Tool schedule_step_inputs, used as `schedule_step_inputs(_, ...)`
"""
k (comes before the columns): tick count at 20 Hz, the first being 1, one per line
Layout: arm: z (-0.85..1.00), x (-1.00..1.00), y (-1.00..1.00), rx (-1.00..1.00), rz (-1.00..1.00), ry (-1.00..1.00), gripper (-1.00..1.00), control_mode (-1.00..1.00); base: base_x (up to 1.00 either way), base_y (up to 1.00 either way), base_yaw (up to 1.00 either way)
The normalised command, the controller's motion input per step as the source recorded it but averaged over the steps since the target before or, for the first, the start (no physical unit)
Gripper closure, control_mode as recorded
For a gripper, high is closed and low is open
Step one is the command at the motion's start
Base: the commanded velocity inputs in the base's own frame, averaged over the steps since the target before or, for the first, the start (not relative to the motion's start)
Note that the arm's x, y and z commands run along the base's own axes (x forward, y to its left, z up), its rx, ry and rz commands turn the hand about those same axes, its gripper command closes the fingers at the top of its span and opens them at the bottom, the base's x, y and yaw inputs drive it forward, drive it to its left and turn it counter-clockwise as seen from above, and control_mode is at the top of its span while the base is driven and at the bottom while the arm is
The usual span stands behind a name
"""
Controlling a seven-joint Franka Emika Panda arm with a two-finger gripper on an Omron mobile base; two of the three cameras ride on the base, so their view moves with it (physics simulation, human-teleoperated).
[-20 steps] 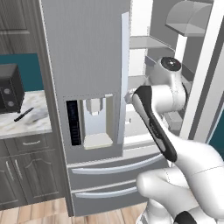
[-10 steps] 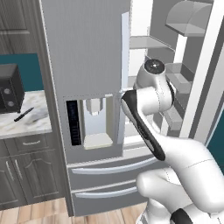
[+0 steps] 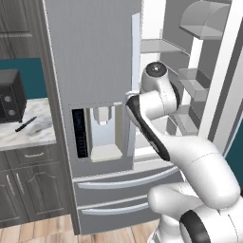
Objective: Retrieve the butter from the fridge and place it on a plate on the dining table. Then retrieve the butter knife by the fridge and place it near the plate.
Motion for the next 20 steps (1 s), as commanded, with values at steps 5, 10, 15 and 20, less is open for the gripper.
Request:
schedule_step_inputs(5,0.0,0.33,0.0,0.12,-0.01,-0.02,-1.0,-1.0,0.0,0.0,0.0)
schedule_step_inputs(10,0.0,0.3,0.0,0.11,0.1,-0.06,-1.0,-1.0,0.0,0.0,0.0)
schedule_step_inputs(15,0.0,0.44,0.0,0.0,0.1,-0.09,-1.0,-1.0,0.0,0.0,0.0)
schedule_step_inputs(20,0.0,0.45,0.0,0.0,0.06,-0.06,-1.0,-1.0,0.0,0.0,0.0)
